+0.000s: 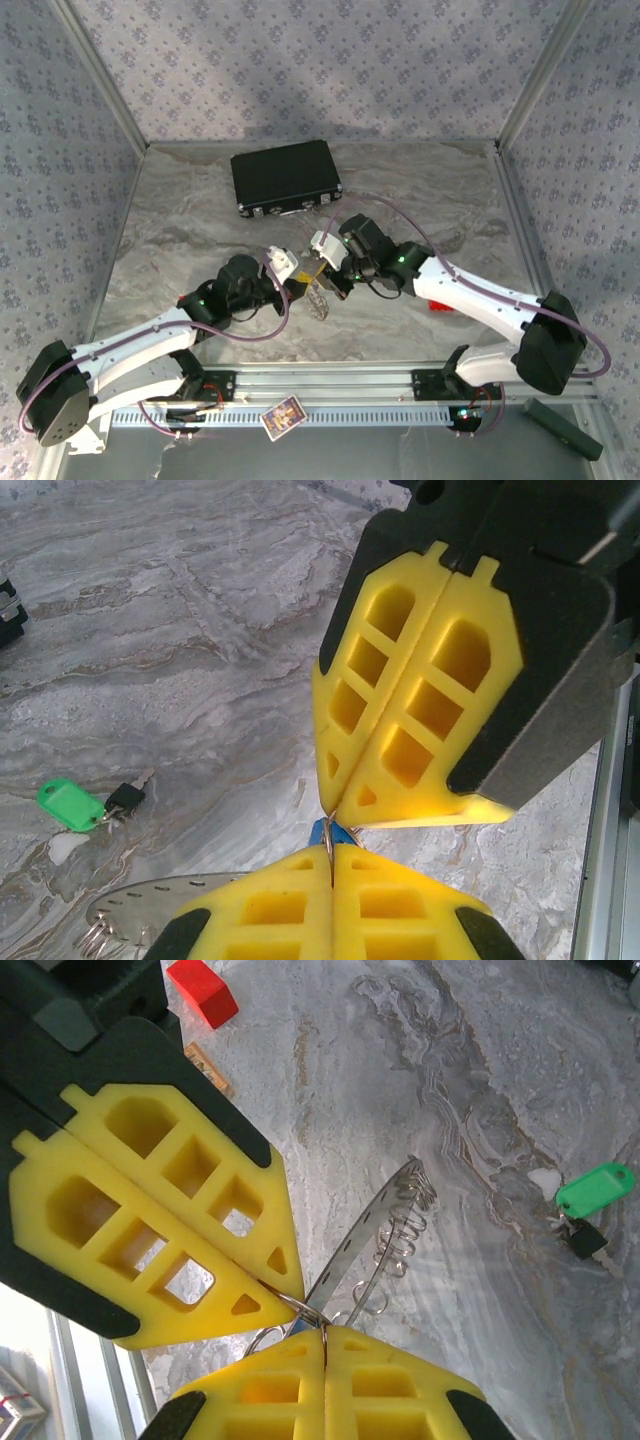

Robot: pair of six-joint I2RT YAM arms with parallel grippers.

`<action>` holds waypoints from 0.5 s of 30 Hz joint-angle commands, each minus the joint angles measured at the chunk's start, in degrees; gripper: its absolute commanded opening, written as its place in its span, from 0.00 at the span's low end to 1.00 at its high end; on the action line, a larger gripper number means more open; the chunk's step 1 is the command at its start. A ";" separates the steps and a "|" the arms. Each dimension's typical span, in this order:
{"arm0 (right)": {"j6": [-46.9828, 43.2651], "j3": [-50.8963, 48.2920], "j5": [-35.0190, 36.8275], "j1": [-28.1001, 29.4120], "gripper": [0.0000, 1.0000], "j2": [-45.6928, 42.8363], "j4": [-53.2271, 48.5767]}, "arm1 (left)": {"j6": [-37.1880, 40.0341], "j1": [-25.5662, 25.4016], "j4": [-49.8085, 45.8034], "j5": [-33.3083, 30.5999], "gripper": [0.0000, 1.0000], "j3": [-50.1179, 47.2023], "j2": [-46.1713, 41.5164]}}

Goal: Put the keys on the keyring

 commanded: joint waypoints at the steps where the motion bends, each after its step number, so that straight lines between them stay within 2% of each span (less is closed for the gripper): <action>1: 2.60 2.60 1.68 -1.17 0.00 1.16 -1.25 | 1.57 -0.51 2.93 3.39 0.00 -0.53 -0.04; 11: 6.25 3.57 -0.15 -3.26 0.00 2.07 -2.49 | 3.37 -0.72 5.31 3.19 0.00 -2.05 -0.71; 15: 12.42 0.25 -7.93 -8.36 0.00 5.02 -0.80 | 5.06 -1.15 10.61 2.22 0.00 -5.13 -0.64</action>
